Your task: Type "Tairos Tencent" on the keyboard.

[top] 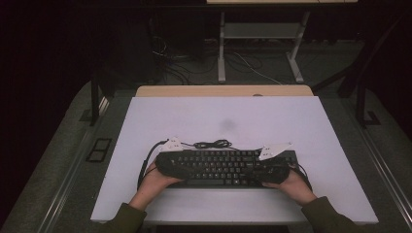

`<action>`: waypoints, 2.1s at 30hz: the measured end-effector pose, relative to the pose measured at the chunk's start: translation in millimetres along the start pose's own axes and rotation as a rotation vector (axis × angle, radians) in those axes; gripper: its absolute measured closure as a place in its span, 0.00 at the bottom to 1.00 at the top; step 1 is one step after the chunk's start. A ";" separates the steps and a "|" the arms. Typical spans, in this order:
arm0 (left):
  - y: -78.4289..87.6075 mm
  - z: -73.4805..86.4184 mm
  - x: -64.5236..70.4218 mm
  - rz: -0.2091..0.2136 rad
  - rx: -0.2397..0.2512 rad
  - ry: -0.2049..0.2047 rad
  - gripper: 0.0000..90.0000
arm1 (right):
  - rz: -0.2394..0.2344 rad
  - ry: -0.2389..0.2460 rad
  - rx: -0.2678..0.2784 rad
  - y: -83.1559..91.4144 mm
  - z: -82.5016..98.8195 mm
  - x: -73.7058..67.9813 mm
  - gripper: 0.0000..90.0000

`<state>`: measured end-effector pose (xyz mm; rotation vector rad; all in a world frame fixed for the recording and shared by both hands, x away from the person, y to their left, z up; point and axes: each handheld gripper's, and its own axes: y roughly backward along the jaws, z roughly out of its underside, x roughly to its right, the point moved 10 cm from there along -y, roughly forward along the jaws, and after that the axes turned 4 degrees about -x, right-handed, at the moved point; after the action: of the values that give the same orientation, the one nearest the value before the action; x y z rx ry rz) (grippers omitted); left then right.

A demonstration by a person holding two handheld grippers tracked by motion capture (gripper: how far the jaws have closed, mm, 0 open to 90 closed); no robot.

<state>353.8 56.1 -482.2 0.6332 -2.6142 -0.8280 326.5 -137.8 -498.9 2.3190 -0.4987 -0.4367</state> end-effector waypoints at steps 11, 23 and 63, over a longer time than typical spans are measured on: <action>-0.5 -0.9 0.3 -0.004 0.001 0.003 0.24 | 0.010 0.018 -0.030 -6.0 4.9 -0.5 0.99; -1.8 -5.3 -2.1 -0.025 -0.001 0.000 0.35 | 0.006 0.010 -0.025 -6.2 4.8 -0.7 0.99; -19.9 5.1 -7.0 -0.031 -0.119 -0.034 0.99 | 0.006 0.008 -0.026 -6.2 5.0 -0.9 0.99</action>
<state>363.7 47.3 -499.3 0.6333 -2.5681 -1.0032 324.9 -136.1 -506.6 2.2932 -0.4933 -0.4285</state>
